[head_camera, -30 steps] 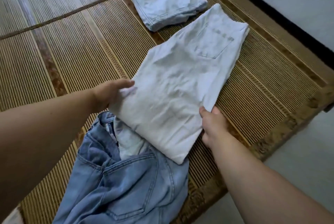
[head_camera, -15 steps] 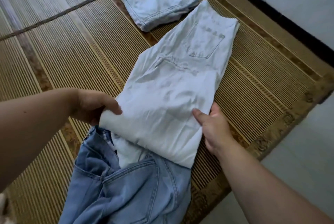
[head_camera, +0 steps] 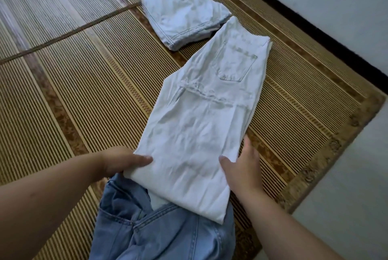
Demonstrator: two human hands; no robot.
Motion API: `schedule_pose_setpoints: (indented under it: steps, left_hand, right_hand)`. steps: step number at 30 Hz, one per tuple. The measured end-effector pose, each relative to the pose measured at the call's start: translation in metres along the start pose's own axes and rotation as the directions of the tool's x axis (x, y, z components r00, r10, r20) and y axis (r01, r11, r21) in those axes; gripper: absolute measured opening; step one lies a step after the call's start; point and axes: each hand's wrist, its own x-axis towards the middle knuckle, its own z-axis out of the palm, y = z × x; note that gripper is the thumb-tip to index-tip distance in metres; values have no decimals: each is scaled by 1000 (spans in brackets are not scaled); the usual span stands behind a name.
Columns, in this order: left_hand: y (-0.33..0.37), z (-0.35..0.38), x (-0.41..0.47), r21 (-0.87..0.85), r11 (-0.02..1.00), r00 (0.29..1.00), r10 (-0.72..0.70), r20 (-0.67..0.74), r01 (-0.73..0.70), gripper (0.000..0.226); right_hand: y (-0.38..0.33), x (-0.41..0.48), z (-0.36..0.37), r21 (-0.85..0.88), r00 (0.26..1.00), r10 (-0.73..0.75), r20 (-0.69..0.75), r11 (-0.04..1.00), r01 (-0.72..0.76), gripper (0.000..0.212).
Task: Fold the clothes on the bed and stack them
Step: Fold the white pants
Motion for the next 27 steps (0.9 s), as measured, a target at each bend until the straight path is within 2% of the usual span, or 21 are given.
schedule_pose_setpoints:
  steps: [1,2,3,4,5,7,8,10,13,15,17,18,20,23,25,27]
  left_hand:
    - [1,4,1,90,996,996,35,-77,-28,48]
    - [0,9,1,171,984,981,77,-177,-46,53]
    - [1,15,1,262,963,946,139,-294,-61,65]
    - [2,21,1,380,920,882,252,-398,-92,81]
    - [2,28,3,529,839,820,391,-419,-129,96]
    - [0,41,12,748,621,770,589,-246,-236,105]
    - [-1,47,18,801,534,785,604,-138,-270,101]
    - [-5,51,28,842,475,861,508,-23,-257,91]
    - [-6,50,29,810,541,900,435,-37,-228,91]
    - [-11,53,22,745,624,899,432,-76,-236,97]
    - [-24,54,15,715,660,899,426,-101,-232,107]
    - [-32,53,12,736,640,904,418,-93,-220,113]
    - [-41,46,8,809,564,915,395,-87,-166,120]
    - [-40,41,6,881,463,897,425,-121,-100,113]
    - [-34,43,4,907,415,861,485,-152,-73,98]
    - [-31,41,1,906,420,821,536,-197,-56,87]
  right_hand:
    - [-1,0,0,-161,983,-185,3,970,183,85]
    - [-3,0,5,-296,940,-329,86,893,340,89]
    - [-3,1,11,-383,893,-396,212,808,449,92]
    - [-2,2,21,-430,860,-387,332,749,503,93]
    - [2,2,30,-463,843,-333,423,720,517,93]
    - [16,5,45,-513,841,-190,507,718,471,95]
    - [22,7,48,-543,846,-124,519,717,438,97]
    - [25,11,50,-581,841,-28,540,711,396,99]
    - [17,13,44,-585,816,19,577,707,397,104]
    - [11,2,35,-564,786,-34,617,677,473,109]
    - [12,-19,29,-527,725,-123,678,607,595,110]
    - [15,-30,25,-529,707,-147,691,564,634,107]
    - [24,-47,18,-577,727,-168,665,502,644,94]
    - [23,-59,7,-596,765,-201,612,517,614,77]
    - [13,-60,0,-563,769,-323,552,536,629,63]
    - [1,-58,-13,-504,791,-410,455,614,608,45]
